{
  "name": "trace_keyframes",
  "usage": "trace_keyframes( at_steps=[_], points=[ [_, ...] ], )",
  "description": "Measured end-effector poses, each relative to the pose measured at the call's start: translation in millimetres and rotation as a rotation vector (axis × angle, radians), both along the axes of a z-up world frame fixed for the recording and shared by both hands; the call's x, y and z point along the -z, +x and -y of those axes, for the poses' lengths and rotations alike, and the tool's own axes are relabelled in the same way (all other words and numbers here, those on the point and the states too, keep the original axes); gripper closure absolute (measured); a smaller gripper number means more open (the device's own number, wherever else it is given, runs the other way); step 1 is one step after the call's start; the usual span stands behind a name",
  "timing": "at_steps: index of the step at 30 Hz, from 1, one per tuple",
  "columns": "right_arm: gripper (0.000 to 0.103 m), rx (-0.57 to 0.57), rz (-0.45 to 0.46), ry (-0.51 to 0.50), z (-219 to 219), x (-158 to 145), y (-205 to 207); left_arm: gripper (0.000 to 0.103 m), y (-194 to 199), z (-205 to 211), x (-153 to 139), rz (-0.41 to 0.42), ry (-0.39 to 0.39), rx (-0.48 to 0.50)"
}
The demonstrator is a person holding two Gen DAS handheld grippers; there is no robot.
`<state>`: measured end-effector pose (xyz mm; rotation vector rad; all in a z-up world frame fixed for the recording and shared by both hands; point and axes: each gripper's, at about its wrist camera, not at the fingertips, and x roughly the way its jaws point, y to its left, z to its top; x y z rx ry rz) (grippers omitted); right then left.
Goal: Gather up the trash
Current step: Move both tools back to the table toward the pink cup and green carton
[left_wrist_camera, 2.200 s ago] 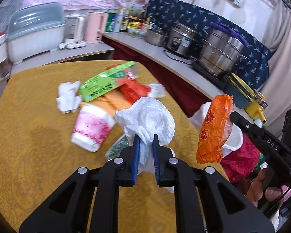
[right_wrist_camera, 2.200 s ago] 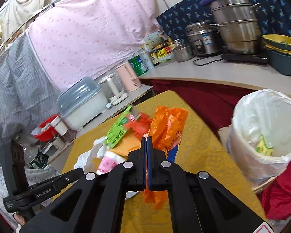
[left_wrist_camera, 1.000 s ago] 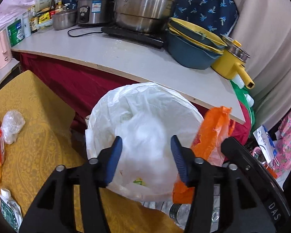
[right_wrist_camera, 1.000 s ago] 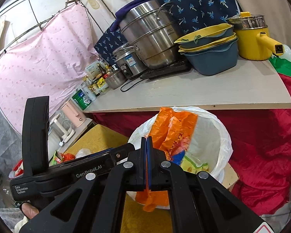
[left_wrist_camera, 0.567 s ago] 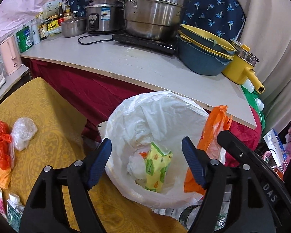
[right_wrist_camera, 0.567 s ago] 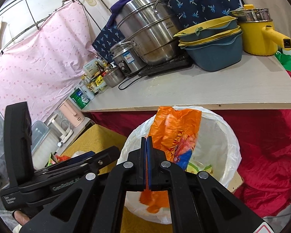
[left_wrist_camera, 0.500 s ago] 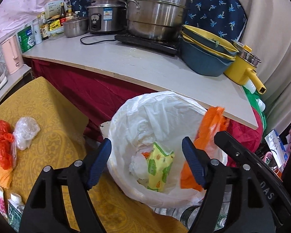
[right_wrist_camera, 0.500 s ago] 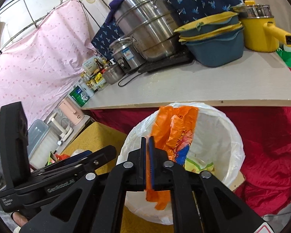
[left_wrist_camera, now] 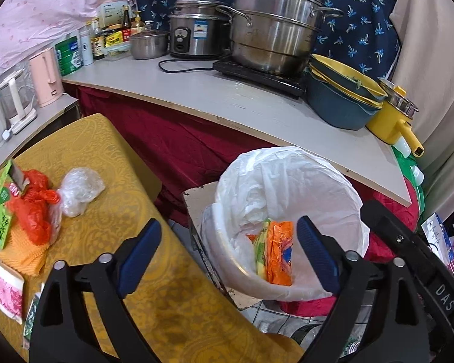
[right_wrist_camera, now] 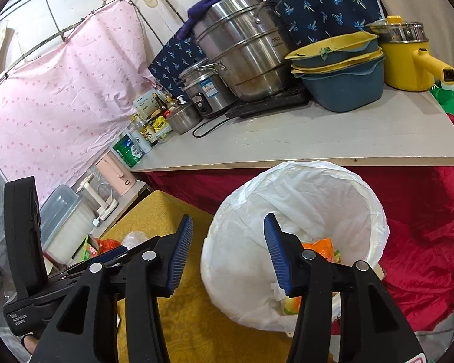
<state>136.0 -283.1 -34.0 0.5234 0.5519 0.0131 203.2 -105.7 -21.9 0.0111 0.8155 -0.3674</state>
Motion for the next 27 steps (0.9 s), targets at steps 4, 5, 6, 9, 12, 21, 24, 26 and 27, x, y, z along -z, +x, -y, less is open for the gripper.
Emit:
trace_keyframes(
  at_steps=[4,5,6,9,12,21,24,26,27],
  points=[
    [0.046,-0.022,0.008,-0.014,-17.6,-8.6,-9.3,0.013,-14.5,-24.1,-8.3,0.011,-0.019,-0.033],
    [0.046,-0.03,0.009,-0.017,-23.5,-10.3,-11.8,0.013,-18.4,-31.3,-9.9,0.014,-0.022,-0.042],
    [0.045,-0.039,0.009,-0.02,-29.9,-11.9,-14.2,0.013,-21.1,-36.7,-10.8,0.017,-0.022,-0.048],
    [0.042,-0.061,0.01,-0.027,-45.9,-15.7,-20.0,0.013,-31.1,-59.8,-12.6,0.026,-0.021,-0.085],
    [0.04,-0.092,0.007,-0.029,-65.6,-18.2,-23.4,0.012,-38.8,-88.6,-11.4,0.01,-0.037,-0.13],
    [0.039,-0.21,-0.023,-0.043,-137.9,-16.1,-27.8,0.012,-61.5,-180.8,2.9,-0.038,-0.062,-0.275],
    [0.039,-0.243,-0.044,-0.046,-161.0,-9.7,-27.3,0.012,-67.9,-206.8,10.1,-0.049,-0.051,-0.314],
    [0.039,-0.26,-0.06,-0.046,-173.8,-4.3,-26.3,0.012,-72.7,-227.3,17.9,-0.059,-0.04,-0.342],
    [0.039,-0.269,-0.07,-0.047,-180.5,-0.9,-25.4,0.012,-74.2,-235.9,21.6,-0.065,-0.036,-0.35]
  ],
)
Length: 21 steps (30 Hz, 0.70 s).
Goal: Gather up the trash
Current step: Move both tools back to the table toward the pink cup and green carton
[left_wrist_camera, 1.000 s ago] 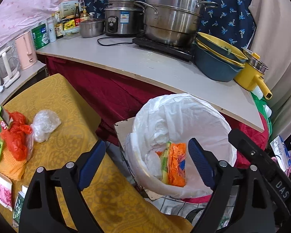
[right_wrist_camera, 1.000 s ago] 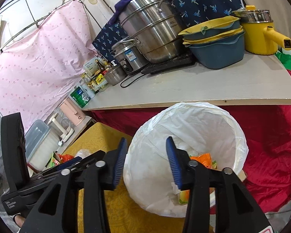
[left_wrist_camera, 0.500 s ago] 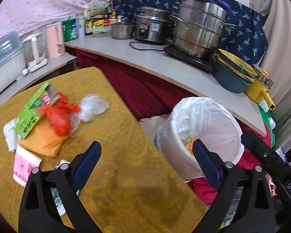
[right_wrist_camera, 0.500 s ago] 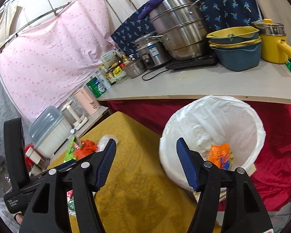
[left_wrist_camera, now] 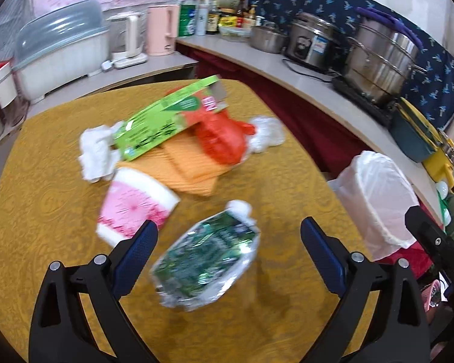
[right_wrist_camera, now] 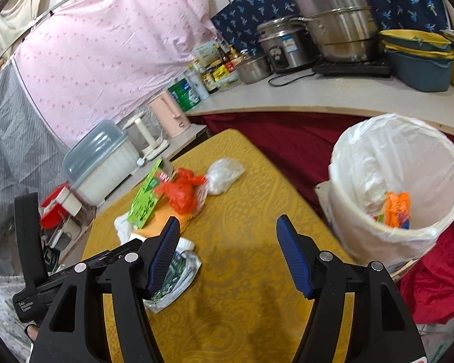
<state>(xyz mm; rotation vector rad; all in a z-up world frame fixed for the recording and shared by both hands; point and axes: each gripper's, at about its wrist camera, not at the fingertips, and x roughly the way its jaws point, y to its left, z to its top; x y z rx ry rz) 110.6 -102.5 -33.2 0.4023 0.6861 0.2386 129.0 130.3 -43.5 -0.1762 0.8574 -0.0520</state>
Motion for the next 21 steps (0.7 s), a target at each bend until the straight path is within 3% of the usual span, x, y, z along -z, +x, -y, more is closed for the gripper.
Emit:
trace_keyframes(
  at_steps=[8,17,21],
  points=[
    [0.038,-0.068,-0.086,-0.021,-50.6,33.5,16.1,0.01,-3.8,-51.2,33.5,-0.072,0.032,-0.032],
    [0.036,-0.126,-0.145,-0.047,-92.6,67.0,44.7,0.009,11.0,-88.1,58.0,-0.119,-0.035,-0.041],
    [0.036,-0.135,-0.171,-0.055,-102.3,81.1,59.4,0.009,24.3,-94.9,69.4,-0.131,-0.031,-0.038]
  ],
)
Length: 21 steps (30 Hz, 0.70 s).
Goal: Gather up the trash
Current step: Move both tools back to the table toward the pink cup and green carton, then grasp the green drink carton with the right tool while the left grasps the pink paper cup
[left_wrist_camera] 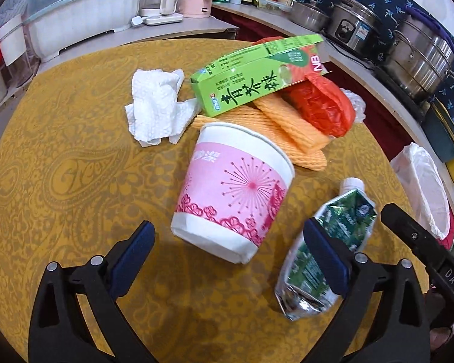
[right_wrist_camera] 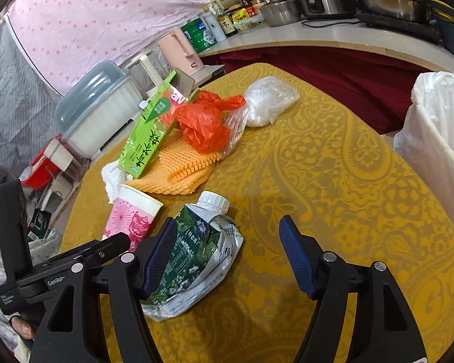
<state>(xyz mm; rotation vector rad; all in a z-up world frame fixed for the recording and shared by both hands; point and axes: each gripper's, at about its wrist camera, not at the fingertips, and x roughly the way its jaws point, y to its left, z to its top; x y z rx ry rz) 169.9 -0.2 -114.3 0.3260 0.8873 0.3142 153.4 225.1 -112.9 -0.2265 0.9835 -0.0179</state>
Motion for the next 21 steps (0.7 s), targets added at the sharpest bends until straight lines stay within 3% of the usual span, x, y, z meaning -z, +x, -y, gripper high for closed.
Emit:
trace_keyframes(
  at_steps=[6,16,21],
  points=[
    [0.036,-0.014,-0.029,-0.018,-10.4,16.9,15.7,0.008,17.7,-5.0,18.2,-0.024,-0.01,0.011],
    [0.035,-0.056,-0.002,-0.03,-26.1,21.2,24.2,0.009,29.6,5.2,20.5,0.029,0.056,0.069],
    [0.053,-0.091,-0.014,0.0,-31.2,23.1,23.2,0.024,25.4,12.5,18.3,0.046,0.055,0.107]
  ],
)
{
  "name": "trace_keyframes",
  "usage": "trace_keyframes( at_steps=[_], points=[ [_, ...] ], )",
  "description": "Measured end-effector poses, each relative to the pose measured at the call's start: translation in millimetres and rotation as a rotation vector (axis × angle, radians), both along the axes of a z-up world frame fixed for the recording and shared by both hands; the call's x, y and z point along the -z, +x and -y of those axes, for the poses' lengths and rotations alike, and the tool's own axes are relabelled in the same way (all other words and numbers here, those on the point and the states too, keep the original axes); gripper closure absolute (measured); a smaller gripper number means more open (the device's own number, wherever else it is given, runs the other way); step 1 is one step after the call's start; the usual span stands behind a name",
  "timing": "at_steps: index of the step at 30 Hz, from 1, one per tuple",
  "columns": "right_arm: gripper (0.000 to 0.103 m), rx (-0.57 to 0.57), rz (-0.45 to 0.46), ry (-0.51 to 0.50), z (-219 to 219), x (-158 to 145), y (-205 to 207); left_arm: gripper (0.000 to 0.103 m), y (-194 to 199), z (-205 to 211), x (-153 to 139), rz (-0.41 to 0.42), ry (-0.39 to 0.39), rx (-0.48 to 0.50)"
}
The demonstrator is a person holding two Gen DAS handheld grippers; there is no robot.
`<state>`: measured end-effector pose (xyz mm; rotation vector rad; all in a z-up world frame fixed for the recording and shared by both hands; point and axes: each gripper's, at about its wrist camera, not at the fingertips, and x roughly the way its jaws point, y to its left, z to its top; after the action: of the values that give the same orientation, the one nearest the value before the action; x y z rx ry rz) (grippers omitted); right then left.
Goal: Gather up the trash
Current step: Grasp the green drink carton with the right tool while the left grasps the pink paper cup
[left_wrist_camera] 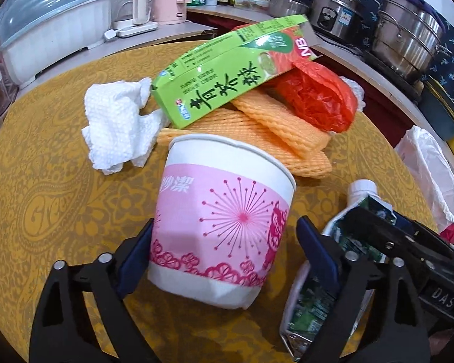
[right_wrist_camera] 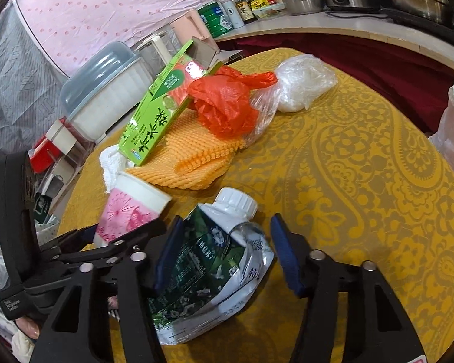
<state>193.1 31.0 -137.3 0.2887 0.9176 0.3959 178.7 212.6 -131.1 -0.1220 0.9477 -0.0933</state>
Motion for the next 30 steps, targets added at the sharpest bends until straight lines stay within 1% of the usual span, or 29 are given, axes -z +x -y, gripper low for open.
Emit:
trace_keyframes(
  at_steps=[1,4,5,7,9,13,16,18,22,30],
  points=[
    [0.054,0.002,-0.001,0.002,0.0,0.2,-0.7,0.03,-1.9,3.1,-1.1,0.005,0.002,0.004],
    [0.06,0.012,0.002,0.019,4.1,-0.7,-3.9,0.031,-5.0,4.4,-2.9,0.004,-0.012,-0.004],
    [0.064,0.017,0.003,0.024,6.1,-1.5,-5.4,0.032,-6.2,4.3,-3.3,0.002,-0.016,-0.008],
    [0.068,0.023,0.006,0.033,10.4,-4.0,-8.3,0.033,-8.3,4.8,-4.6,0.0,-0.025,-0.008],
    [0.068,0.033,0.007,0.035,16.0,-7.3,-12.8,0.034,-13.4,8.5,-6.8,0.001,-0.036,0.0],
    [0.069,0.047,0.019,0.044,27.4,-14.1,-24.4,0.034,-25.5,20.9,-15.4,0.024,-0.024,0.015],
    [0.069,0.062,0.037,0.051,37.3,-22.6,-32.6,0.035,-33.6,26.4,-24.2,0.034,-0.044,0.017],
    [0.069,0.073,0.05,0.055,43.6,-28.6,-37.1,0.035,-39.5,31.5,-32.5,0.045,-0.056,0.02],
    [0.069,0.099,0.085,0.062,58.4,-43.0,-47.8,0.035,-47.3,45.2,-48.1,0.073,-0.055,0.035],
    [0.069,0.167,0.168,0.084,101.4,-75.0,-68.7,0.036,-55.4,81.7,-85.7,0.14,-0.068,0.079]
  ],
)
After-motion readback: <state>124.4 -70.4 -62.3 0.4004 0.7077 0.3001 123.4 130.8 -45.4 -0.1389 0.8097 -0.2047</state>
